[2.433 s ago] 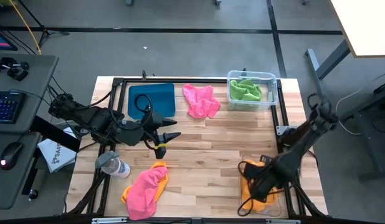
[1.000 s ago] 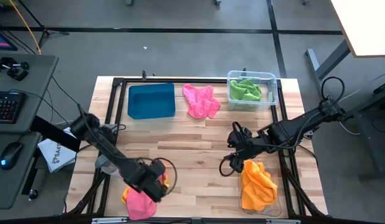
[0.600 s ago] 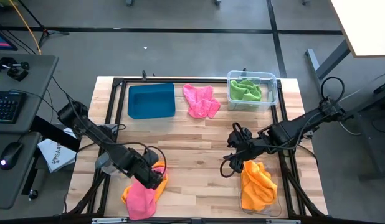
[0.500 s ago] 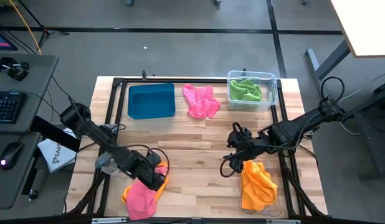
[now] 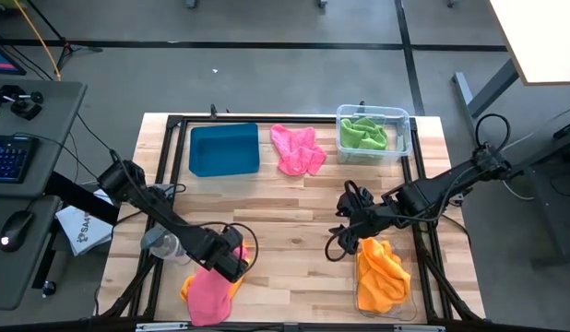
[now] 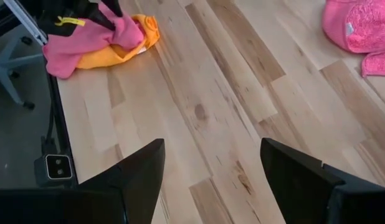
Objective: Sort microfiber towel by color & place in baskets
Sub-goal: Put the bottom pink towel into the blue bin
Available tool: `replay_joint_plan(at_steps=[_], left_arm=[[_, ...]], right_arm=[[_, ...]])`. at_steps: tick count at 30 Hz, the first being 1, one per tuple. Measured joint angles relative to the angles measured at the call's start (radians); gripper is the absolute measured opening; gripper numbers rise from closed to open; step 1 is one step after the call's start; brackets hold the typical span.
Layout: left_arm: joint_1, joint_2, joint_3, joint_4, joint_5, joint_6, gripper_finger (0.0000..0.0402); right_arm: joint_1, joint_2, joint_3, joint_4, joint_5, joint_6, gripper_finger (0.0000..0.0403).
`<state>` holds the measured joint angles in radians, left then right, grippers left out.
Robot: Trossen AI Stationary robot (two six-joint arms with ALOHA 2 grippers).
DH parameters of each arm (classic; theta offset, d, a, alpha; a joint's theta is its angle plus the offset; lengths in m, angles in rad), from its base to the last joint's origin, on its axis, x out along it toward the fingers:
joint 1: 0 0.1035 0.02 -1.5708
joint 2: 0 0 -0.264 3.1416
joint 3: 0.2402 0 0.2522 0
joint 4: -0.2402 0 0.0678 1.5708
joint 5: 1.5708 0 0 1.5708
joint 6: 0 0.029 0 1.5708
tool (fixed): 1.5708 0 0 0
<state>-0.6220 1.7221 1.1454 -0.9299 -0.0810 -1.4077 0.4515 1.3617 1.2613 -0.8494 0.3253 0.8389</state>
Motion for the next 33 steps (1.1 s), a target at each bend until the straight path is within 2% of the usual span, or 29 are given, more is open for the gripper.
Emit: replay_joint_plan(at_steps=[3, 7, 11, 15, 19, 22, 27, 30, 33], left_arm=[[-0.007, -0.002, 0.000, -0.001, -0.025, 0.031, 0.0027], [-0.007, -0.052, 0.004, -0.034, -0.019, 0.050, 0.0006], [-0.005, -0.197, 0.092, -0.057, -0.048, 0.081, 0.0002], [0.006, -0.335, 0.239, -0.056, -0.229, 0.179, 0.0001], [0.066, -0.414, 0.384, -0.053, -0.436, 0.395, 0.0001], [0.158, -0.442, 0.459, -0.063, -0.575, 0.594, 0.0001], [0.392, -0.451, 0.505, -0.135, -0.770, 0.883, 0.0000], [0.553, -0.450, 0.505, -0.172, -0.833, 0.997, 0.0000], [0.697, -0.451, 0.481, -0.152, -0.837, 1.053, 0.0000]], right_arm=[[0.000, 0.000, 0.000, 0.000, 0.001, 0.017, 0.0261], [0.000, 0.000, 0.000, -0.001, 0.003, 0.040, 0.0261], [0.000, 0.000, 0.000, -0.006, -0.004, 0.043, 0.0261], [-0.003, 0.000, 0.000, -0.007, -0.004, 0.036, 0.0261], [-0.019, 0.000, 0.000, -0.007, 0.007, 0.028, 0.0261], [-0.034, 0.000, 0.000, -0.007, 0.008, 0.017, 0.0261], [-0.060, 0.000, 0.000, -0.007, 0.008, 0.009, 0.0261], [-0.069, 0.000, 0.000, -0.007, 0.011, 0.009, 0.0261], [-0.078, 0.000, 0.000, -0.006, 0.011, 0.017, 0.0261]])
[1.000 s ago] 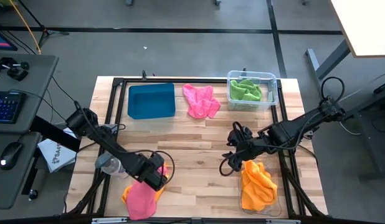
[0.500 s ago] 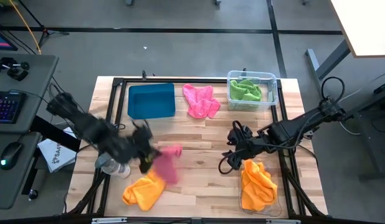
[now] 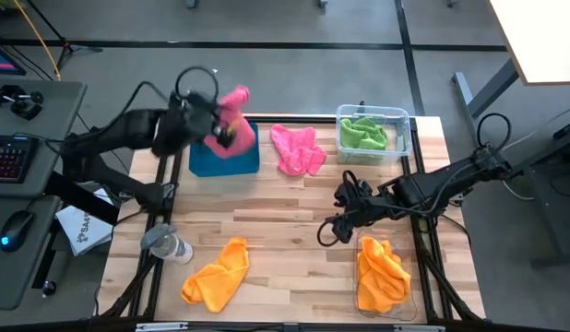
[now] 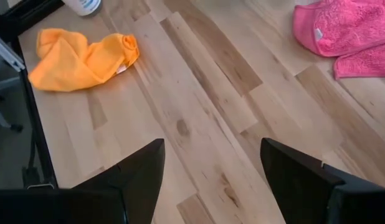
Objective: Sort microfiber towel by color & place in baskets
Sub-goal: Put the bottom pink towel into the blue bin
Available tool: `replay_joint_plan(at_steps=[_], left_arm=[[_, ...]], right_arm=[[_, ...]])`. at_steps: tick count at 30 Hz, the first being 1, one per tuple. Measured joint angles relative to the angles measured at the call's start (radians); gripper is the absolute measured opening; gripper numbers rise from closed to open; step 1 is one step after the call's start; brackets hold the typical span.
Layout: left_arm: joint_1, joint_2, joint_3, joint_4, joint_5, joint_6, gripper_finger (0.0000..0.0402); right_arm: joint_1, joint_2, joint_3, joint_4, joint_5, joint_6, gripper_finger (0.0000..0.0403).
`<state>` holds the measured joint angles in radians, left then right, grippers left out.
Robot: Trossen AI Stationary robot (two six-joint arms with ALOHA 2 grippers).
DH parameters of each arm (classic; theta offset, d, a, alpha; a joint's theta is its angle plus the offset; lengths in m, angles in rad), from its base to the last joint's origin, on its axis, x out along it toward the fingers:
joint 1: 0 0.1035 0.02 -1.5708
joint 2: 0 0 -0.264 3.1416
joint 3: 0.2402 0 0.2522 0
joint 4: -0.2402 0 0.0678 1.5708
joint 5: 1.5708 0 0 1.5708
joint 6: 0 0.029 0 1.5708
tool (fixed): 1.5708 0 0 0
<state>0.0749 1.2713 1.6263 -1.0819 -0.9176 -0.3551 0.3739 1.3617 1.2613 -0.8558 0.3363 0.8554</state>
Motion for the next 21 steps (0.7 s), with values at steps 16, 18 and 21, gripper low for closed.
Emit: replay_joint_plan(at_steps=[16, 18, 21], left_arm=[[0.195, -0.204, -0.850, 0.761, 0.092, -0.003, 0.0000], [0.195, -0.204, -0.923, 0.764, 0.060, -0.066, 0.0000], [0.195, -0.212, -0.968, 0.730, 0.018, -0.156, 0.0000]], right_arm=[[0.000, 0.000, 0.000, 0.003, 0.004, 0.065, 0.0261], [0.000, 0.000, 0.000, 0.003, 0.004, 0.089, 0.0261], [0.003, 0.000, 0.000, 0.004, 0.003, 0.118, 0.0261]])
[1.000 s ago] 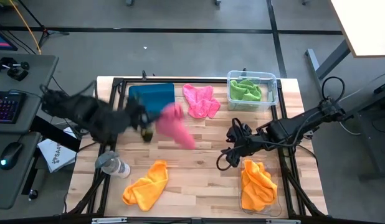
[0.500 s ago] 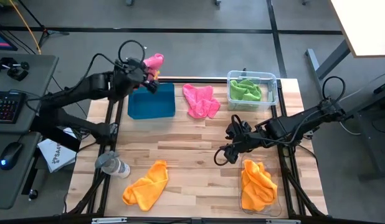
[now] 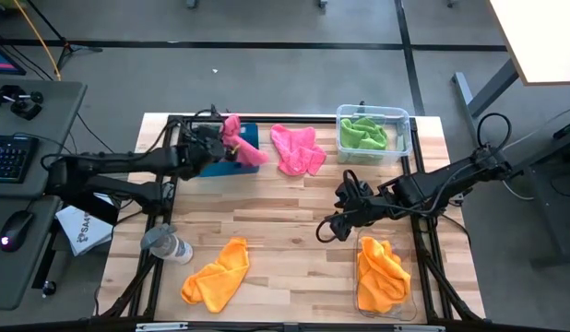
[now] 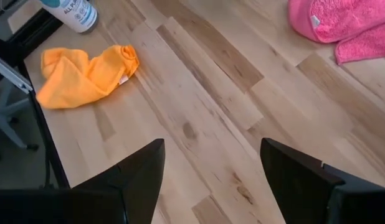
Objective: Sort microfiber towel by color & place in baskets
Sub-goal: Put the bottom pink towel into the blue bin
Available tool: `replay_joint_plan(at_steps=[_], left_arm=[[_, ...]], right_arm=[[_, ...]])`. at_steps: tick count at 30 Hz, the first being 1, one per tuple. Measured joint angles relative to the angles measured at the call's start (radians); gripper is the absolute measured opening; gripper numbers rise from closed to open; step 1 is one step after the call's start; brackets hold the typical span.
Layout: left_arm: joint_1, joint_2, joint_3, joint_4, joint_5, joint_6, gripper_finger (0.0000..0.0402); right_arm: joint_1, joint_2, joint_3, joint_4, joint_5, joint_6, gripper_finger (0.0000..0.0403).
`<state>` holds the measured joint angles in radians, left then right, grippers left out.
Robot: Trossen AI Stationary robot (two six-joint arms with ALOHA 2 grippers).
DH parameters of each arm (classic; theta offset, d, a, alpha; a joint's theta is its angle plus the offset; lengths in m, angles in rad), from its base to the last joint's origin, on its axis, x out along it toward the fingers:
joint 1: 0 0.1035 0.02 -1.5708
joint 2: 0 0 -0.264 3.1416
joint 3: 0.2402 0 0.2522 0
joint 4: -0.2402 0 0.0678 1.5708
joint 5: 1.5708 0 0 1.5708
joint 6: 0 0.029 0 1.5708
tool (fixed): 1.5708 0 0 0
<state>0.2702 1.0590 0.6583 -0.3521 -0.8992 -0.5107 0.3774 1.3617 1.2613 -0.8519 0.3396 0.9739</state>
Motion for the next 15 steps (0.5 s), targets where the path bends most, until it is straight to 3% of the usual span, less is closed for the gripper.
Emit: replay_joint_plan(at_steps=[4, 7, 11, 15], left_arm=[[0.012, -0.043, 0.003, -0.002, -0.047, 0.061, 0.0000], [0.027, -0.073, 0.003, -0.078, 0.005, 0.155, 0.0000], [0.061, -0.078, 0.001, -0.283, 0.057, 0.033, 0.0000], [0.125, -0.038, 0.001, -0.282, 0.209, -0.020, 0.0000]], right_arm=[[0.012, 0.000, 0.000, 0.001, 0.007, 0.017, 0.0261], [0.017, 0.000, 0.000, 0.002, 0.024, 0.032, 0.0261], [0.018, 0.000, 0.000, 0.003, 0.067, 0.040, 0.0261], [0.016, 0.000, 0.000, 0.003, 0.110, 0.042, 0.0261]])
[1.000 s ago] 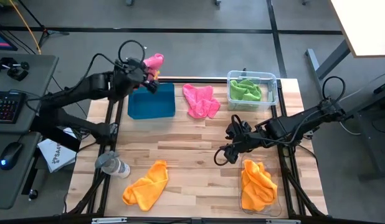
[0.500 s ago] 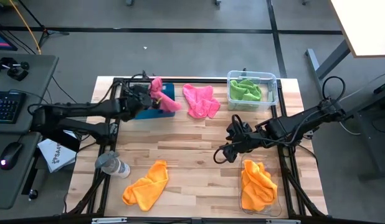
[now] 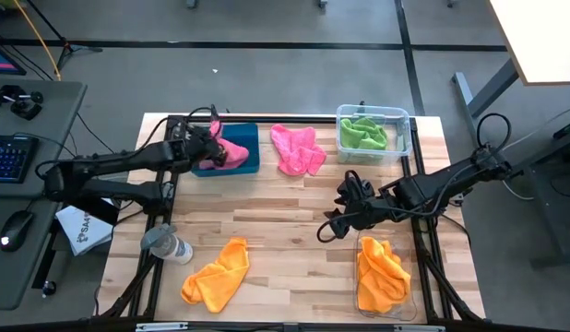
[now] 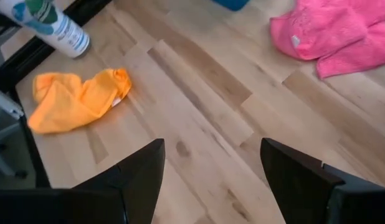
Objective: Sort microfiber towel by color & place in baskets
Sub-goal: Put the bottom pink towel into the blue bin, then put the pink towel into blue bin
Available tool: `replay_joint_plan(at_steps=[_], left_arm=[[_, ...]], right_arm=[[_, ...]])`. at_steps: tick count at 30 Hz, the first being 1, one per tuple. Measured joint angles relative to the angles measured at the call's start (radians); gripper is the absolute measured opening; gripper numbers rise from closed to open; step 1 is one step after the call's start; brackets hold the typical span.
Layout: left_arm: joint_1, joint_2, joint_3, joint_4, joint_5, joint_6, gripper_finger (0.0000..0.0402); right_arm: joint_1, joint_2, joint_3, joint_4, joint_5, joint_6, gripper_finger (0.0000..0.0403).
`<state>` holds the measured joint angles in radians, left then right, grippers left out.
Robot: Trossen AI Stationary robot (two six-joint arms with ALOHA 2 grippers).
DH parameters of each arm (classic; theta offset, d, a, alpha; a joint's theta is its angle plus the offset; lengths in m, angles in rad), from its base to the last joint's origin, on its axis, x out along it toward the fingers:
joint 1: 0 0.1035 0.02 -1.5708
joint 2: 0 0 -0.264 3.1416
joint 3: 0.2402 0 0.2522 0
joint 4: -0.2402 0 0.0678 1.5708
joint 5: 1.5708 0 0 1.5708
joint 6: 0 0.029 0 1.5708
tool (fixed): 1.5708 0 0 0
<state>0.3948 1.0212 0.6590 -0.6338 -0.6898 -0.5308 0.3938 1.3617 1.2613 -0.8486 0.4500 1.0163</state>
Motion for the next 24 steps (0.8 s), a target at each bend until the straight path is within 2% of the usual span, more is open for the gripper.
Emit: replay_joint_plan(at_steps=[6, 9, 14, 20, 24], left_arm=[[0.110, 0.153, 0.000, 0.088, 0.277, -0.053, 0.0001], [0.169, 0.227, 0.022, 0.060, 0.388, -0.053, 0.0009], [0.220, 0.299, 0.119, -0.066, 0.414, 0.033, 0.0043], [0.230, 0.303, 0.261, -0.157, 0.411, 0.149, 0.0096], [0.230, 0.302, 0.339, -0.192, 0.486, 0.198, 0.0130]], right_arm=[[-0.021, 0.000, 0.000, 0.000, 0.021, 0.055, 0.0261], [-0.027, 0.000, 0.000, 0.000, 0.021, 0.098, 0.0261], [-0.028, 0.000, 0.000, 0.017, 0.073, 0.184, 0.0261], [-0.036, 0.000, 0.000, 0.093, 0.142, 0.200, 0.0261], [-0.075, 0.000, 0.000, 0.120, 0.153, 0.225, 0.0261]])
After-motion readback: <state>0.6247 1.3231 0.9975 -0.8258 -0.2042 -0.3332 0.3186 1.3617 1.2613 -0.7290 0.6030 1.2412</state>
